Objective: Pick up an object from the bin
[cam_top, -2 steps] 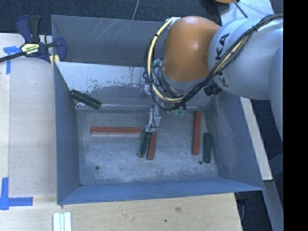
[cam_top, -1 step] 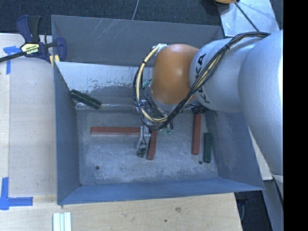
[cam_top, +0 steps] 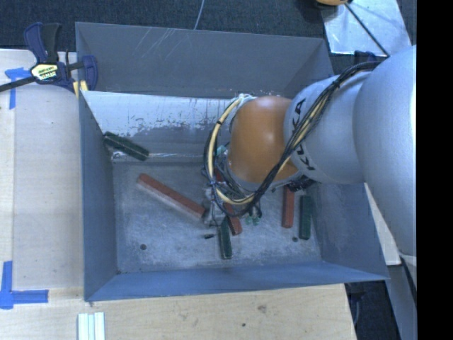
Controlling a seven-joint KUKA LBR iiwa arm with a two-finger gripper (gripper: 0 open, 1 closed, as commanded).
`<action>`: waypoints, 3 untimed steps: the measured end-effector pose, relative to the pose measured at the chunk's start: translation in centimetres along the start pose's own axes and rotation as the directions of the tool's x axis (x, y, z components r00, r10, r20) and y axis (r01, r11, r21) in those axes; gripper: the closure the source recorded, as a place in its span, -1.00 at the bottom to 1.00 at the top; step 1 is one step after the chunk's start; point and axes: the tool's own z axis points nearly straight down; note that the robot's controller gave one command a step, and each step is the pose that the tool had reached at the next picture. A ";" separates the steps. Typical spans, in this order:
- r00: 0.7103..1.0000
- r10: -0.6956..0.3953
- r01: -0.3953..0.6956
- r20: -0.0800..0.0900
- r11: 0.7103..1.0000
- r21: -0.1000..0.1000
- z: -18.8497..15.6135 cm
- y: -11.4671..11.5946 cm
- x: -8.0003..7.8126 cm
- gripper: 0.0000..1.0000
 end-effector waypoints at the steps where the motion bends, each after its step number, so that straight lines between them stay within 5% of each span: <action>1: 1.000 0.000 0.000 0.000 1.000 0.000 0.0 0.0 0.0 1.00; 2: 0.983 -0.184 0.184 -0.005 0.983 0.000 0.1 1.0 5.2 -1.00; 3: 0.974 -0.225 0.225 -0.005 0.974 -0.003 -0.6 -0.1 4.8 -1.00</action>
Offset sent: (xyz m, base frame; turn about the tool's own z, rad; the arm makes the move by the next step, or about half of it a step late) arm -0.0518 0.0099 -0.0008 -0.1853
